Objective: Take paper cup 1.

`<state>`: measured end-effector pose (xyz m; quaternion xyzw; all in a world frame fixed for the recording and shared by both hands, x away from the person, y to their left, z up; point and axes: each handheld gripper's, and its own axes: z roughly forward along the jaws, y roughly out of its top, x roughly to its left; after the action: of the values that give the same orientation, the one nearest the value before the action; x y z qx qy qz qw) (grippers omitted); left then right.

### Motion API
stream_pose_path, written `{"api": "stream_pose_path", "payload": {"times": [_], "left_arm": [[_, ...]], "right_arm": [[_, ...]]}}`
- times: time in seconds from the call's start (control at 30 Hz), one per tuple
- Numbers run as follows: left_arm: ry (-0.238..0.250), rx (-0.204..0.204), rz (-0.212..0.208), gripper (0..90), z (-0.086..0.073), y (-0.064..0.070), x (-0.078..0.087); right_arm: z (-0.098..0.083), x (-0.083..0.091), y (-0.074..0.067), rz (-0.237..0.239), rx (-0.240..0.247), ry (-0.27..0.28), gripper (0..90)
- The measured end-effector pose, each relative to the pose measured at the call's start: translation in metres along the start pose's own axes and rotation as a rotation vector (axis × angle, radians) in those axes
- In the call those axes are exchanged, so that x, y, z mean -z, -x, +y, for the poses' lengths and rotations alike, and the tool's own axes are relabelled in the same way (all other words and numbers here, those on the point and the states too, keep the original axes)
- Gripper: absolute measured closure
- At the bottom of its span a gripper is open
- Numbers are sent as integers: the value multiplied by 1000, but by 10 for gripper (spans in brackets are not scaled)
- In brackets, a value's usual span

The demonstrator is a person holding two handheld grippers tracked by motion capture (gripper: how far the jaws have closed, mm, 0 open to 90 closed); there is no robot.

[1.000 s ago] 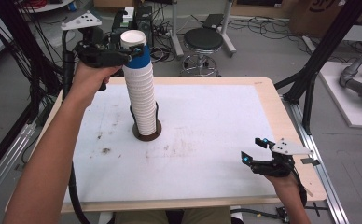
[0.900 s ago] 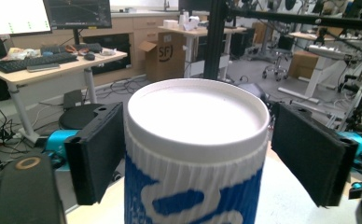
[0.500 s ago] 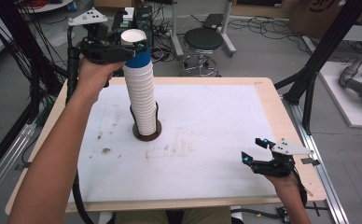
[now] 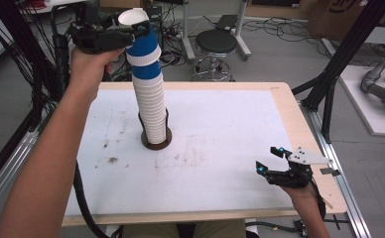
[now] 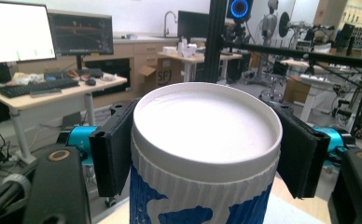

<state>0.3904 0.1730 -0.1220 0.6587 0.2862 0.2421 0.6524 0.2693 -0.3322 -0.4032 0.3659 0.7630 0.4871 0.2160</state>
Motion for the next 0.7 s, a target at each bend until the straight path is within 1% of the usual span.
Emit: {"api": "stream_pose_path", "payload": {"times": [0.03,0.13,0.33,0.43,0.5,0.53,0.57,0.6,0.63,0.67,0.7], "left_arm": [[21,7,0,296,3,0,3],[55,26,-18,298,10,1,9],[76,-4,-17,300,22,6,24],[73,-14,-16,301,23,7,29],[73,-23,-12,301,22,8,35],[74,-29,-2,301,21,8,41],[74,-29,-2,301,21,8,41],[79,-28,-2,301,18,7,49],[79,-28,-2,301,18,7,49],[82,-26,-1,301,17,6,54],[88,-22,-2,301,13,5,62]], "right_arm": [[0,0,0,1,0,1,205],[0,0,0,2,-1,0,205],[0,0,-1,2,-4,0,205],[0,0,-1,1,-1,-2,205],[0,0,-1,2,0,-2,205],[0,0,-2,2,1,0,205],[0,0,-2,2,0,0,205],[0,0,-2,2,1,1,205],[0,0,-2,2,0,0,205],[0,0,-2,3,-6,-1,205],[0,0,-2,4,-2,-2,205]]}}
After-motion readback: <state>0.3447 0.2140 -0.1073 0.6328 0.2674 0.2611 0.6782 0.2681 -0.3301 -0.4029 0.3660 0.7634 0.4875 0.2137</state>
